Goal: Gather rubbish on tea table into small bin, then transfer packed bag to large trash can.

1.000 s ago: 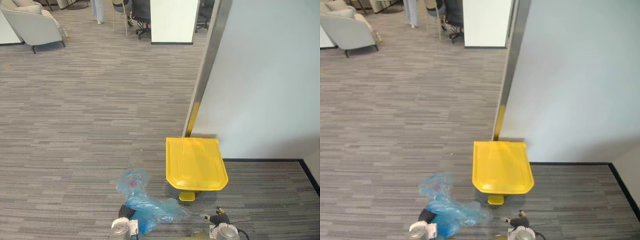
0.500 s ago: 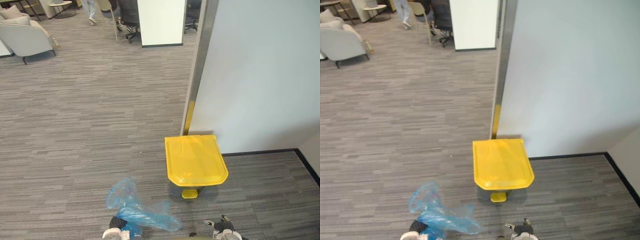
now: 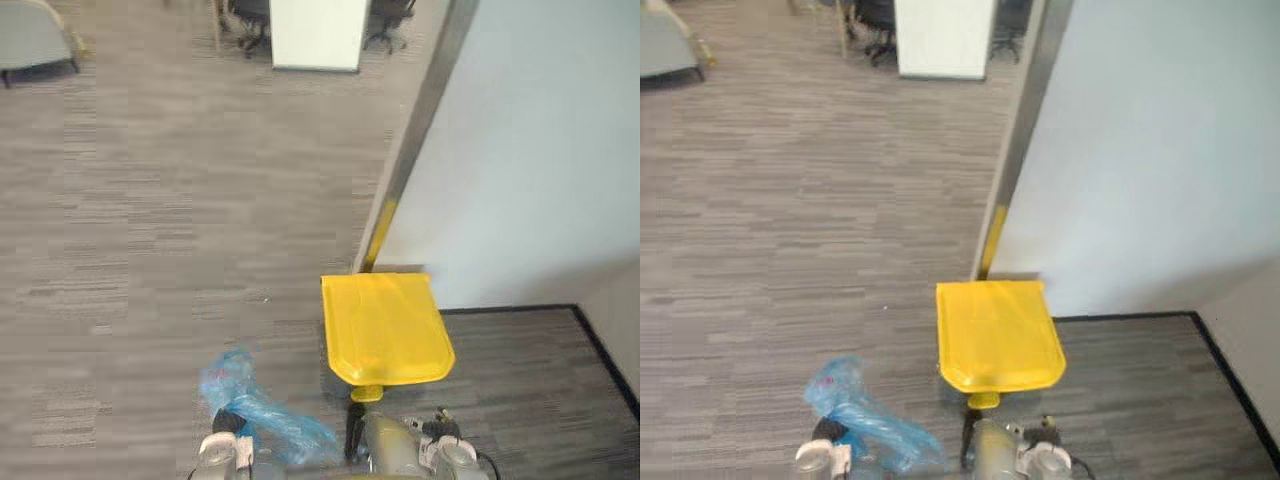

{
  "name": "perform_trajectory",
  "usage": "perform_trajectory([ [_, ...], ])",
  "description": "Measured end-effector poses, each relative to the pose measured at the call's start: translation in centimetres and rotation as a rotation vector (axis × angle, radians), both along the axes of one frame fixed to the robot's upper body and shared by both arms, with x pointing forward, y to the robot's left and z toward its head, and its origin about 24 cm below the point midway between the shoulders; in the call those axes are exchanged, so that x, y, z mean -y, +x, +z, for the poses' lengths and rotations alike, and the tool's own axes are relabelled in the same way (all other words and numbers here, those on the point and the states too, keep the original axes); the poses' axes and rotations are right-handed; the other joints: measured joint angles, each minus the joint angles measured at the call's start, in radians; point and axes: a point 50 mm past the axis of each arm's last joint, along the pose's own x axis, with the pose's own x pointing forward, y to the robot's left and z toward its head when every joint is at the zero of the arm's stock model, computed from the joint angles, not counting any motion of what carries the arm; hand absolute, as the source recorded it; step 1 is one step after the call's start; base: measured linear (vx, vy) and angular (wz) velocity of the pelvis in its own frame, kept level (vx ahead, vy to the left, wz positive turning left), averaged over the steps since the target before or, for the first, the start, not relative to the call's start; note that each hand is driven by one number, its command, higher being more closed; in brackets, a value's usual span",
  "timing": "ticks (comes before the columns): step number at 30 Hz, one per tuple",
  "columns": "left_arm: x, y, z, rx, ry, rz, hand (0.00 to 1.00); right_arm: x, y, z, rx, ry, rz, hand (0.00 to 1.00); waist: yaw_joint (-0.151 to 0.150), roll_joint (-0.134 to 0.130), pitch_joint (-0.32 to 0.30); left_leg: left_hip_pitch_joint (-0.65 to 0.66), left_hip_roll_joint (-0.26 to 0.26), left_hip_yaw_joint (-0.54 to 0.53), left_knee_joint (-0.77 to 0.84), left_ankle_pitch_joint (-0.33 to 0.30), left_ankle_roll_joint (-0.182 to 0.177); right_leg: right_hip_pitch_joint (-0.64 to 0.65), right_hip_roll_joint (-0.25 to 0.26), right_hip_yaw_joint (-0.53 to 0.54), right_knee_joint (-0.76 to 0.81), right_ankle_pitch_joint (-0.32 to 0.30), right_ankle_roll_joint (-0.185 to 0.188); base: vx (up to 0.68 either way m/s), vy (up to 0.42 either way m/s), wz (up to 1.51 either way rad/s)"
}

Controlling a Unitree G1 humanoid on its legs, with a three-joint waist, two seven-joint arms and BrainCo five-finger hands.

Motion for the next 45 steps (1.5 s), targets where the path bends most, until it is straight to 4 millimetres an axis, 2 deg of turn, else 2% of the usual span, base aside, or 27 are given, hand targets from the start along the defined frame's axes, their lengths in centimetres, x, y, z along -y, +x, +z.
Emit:
perform_trajectory([
  [2, 0.2, 0.0, 0.0, 0.004, -0.01, 0.011, 1.0, -0.1, 0.0, 0.0, -0.001, 0.004, 0.004, 0.0, 0.006, 0.001, 0.0, 0.016, -0.001, -0.012, 0.002, 0.0, 0.0, 0.005, -0.006, -0.006, 0.041, -0.04, 0.001, 0.23, -0.046, 0.21],
  [8, 1.2, 0.4, 0.1, 0.018, -0.042, -0.01, 1.0, -0.4, -0.3, -0.2, -0.014, 0.013, 0.018, 0.0, 0.008, -0.009, -0.004, 0.034, 0.001, -0.047, 0.02, -0.001, 0.0, 0.026, -0.023, -0.017, 0.074, -0.097, 0.015, 0.1, -0.022, 0.1],
  [13, 1.7, 0.3, 0.0, 0.014, -0.049, -0.036, 1.0, -0.5, -0.7, -0.3, -0.024, 0.016, 0.021, 0.0, 0.0, -0.005, -0.022, 0.029, 0.009, -0.072, 0.002, 0.0, 0.0, 0.05, -0.026, -0.056, 0.04, -0.105, 0.02, 0.0, -0.007, 0.2],
  [17, 1.7, -0.6, -0.3, -0.012, -0.047, -0.047, 1.0, -0.6, -1.8, -0.7, -0.051, 0.013, 0.039, 0.0, -0.004, -0.003, -0.076, 0.031, 0.019, -0.081, -0.021, 0.0, -0.002, 0.064, -0.026, -0.081, 0.023, -0.103, 0.02, 0.01, -0.004, 0.16],
  [24, 1.7, -1.2, -0.5, -0.033, -0.033, -0.081, 1.0, -0.7, -2.3, -0.9, -0.068, 0.01, 0.055, 0.0, -0.006, -0.009, -0.09, 0.098, 0.001, -0.035, -0.105, 0.017, -0.03, 0.089, -0.026, -0.057, 0.003, -0.07, 0.024, -0.06, 0.008, -0.08],
  [26, 1.8, -1.1, -0.6, -0.041, -0.028, -0.109, 1.0, -0.7, -2.5, -0.9, -0.067, 0.01, 0.053, 0.0, -0.008, -0.014, -0.091, 0.097, -0.009, -0.03, -0.113, 0.023, -0.027, 0.086, -0.027, -0.053, -0.008, -0.04, 0.029, -0.15, 0.005, -0.1],
  [27, 1.8, -1.2, -0.7, -0.044, -0.028, -0.106, 1.0, -0.8, -2.8, -1.0, -0.073, 0.012, 0.06, 0.0, -0.005, -0.013, -0.11, 0.079, -0.003, -0.007, -0.156, 0.084, -0.004, 0.074, -0.006, -0.021, -0.08, 0.042, 0.061, -0.16, -0.013, -0.22],
  [28, 1.9, -1.6, -0.8, -0.053, -0.031, -0.103, 1.0, -0.8, -2.7, -1.0, -0.07, 0.01, 0.06, 0.0, -0.005, -0.002, -0.117, 0.074, 0.003, 0.005, -0.176, 0.097, -0.004, 0.069, -0.006, -0.015, -0.083, 0.039, 0.055, -0.21, -0.018, -0.09],
  [29, 1.8, -1.5, -0.8, -0.054, -0.03, -0.104, 1.0, -1.0, -2.4, -0.8, -0.051, 0.013, 0.054, 0.0, -0.015, -0.014, -0.12, 0.075, 0.0, 0.018, -0.226, 0.116, -0.014, 0.044, -0.024, -0.019, 0.08, -0.021, 0.046, -0.14, -0.057, 0.22],
  [30, 1.7, -1.6, -0.8, -0.056, -0.028, -0.102, 1.0, -1.2, -2.8, -1.0, -0.061, 0.018, 0.053, 0.0, -0.022, -0.031, -0.125, 0.072, -0.005, 0.018, -0.242, 0.13, -0.017, 0.057, -0.043, -0.02, 0.17, -0.071, 0.049, -0.14, -0.095, 0.36],
  [31, 1.6, -1.7, -0.8, -0.058, -0.026, -0.103, 1.0, -1.6, -3.8, -1.3, -0.085, 0.031, 0.049, 0.0, -0.017, -0.052, -0.14, 0.066, -0.009, 0.018, -0.254, 0.147, -0.028, 0.103, -0.072, -0.041, 0.213, -0.133, 0.036, -0.1, -0.128, 0.21],
  [32, 1.5, -1.7, -0.8, -0.054, -0.025, -0.099, 1.0, -1.8, -4.1, -1.4, -0.094, 0.036, 0.052, 0.0, -0.011, -0.06, -0.144, 0.067, -0.013, 0.02, -0.263, 0.154, -0.033, 0.123, -0.078, -0.044, 0.179, -0.156, 0.05, -0.08, -0.206, -0.18],
  [33, 1.6, -1.7, -0.8, -0.055, -0.029, -0.091, 1.0, -1.8, -4.4, -1.6, -0.112, 0.037, 0.058, 0.0, 0.003, -0.073, -0.169, 0.065, -0.017, 0.041, -0.297, 0.177, -0.041, 0.141, -0.047, -0.052, 0.059, -0.188, 0.064, -0.06, -0.156, -0.73],
  [34, 1.9, -2.0, -1.0, -0.067, -0.041, -0.086, 1.0, -1.6, -4.5, -1.6, -0.118, 0.034, 0.056, 0.0, 0.019, -0.036, -0.195, 0.047, -0.005, 0.061, -0.341, 0.198, -0.037, 0.168, 0.01, -0.04, -0.099, -0.172, 0.018, -0.05, -0.131, -0.81],
  [35, 2.1, -2.2, -1.1, -0.074, -0.049, -0.086, 1.0, -1.4, -4.4, -1.6, -0.121, 0.029, 0.059, 0.0, 0.016, -0.017, -0.199, 0.037, 0.005, 0.056, -0.36, 0.206, -0.025, 0.168, 0.031, -0.035, -0.141, -0.14, 0.016, -0.07, -0.044, -0.77],
  [36, 2.7, -2.6, -1.3, -0.091, -0.06, -0.108, 1.0, -0.7, -4.3, -1.7, -0.14, 0.014, 0.065, 0.0, 0.006, 0.011, -0.208, 0.01, -0.002, 0.025, -0.408, 0.237, 0.016, 0.173, 0.065, -0.023, -0.263, -0.065, 0.005, -0.09, -0.037, -0.41],
  [37, 2.7, -2.7, -1.3, -0.092, -0.059, -0.118, 1.0, -0.6, -4.4, -1.8, -0.148, 0.013, 0.066, 0.0, 0.005, 0.015, -0.209, 0.006, -0.007, 0.016, -0.422, 0.248, 0.023, 0.173, 0.071, -0.023, -0.288, -0.049, 0.003, -0.11, -0.042, -0.46],
  [38, 2.5, -2.7, -1.3, -0.096, -0.049, -0.128, 1.0, -0.1, -4.5, -1.8, -0.157, 0.013, 0.041, 0.0, 0.001, 0.018, -0.204, 0.012, -0.011, 0.003, -0.457, 0.283, 0.019, 0.176, 0.085, -0.011, -0.331, -0.013, -0.003, -0.1, -0.032, -0.23],
  [39, 2.3, -2.7, -1.3, -0.102, -0.043, -0.129, 1.0, 0.0, -4.4, -1.8, -0.156, 0.009, 0.042, 0.0, -0.003, 0.021, -0.2, 0.017, -0.011, 0.001, -0.459, 0.287, 0.014, 0.186, 0.091, -0.007, -0.343, -0.004, -0.003, -0.08, -0.029, -0.16],
  [43, 1.2, -2.7, -1.3, -0.112, -0.018, -0.13, 1.0, 0.3, -4.7, -1.8, -0.165, 0.002, 0.042, 0.0, -0.008, 0.006, -0.186, 0.023, -0.014, 0.001, -0.453, 0.283, 0.007, 0.201, 0.092, -0.004, -0.357, 0.009, 0.013, -0.09, 0.012, -0.02],
  [45, 0.9, -2.6, -1.3, -0.111, -0.014, -0.12, 1.0, 0.3, -4.6, -1.8, -0.165, 0.003, 0.045, 0.0, -0.009, 0.008, -0.164, -0.002, -0.008, 0.005, -0.374, 0.243, -0.01, 0.202, 0.084, 0.001, -0.326, 0.003, 0.016, -0.06, 0.049, -0.03],
])
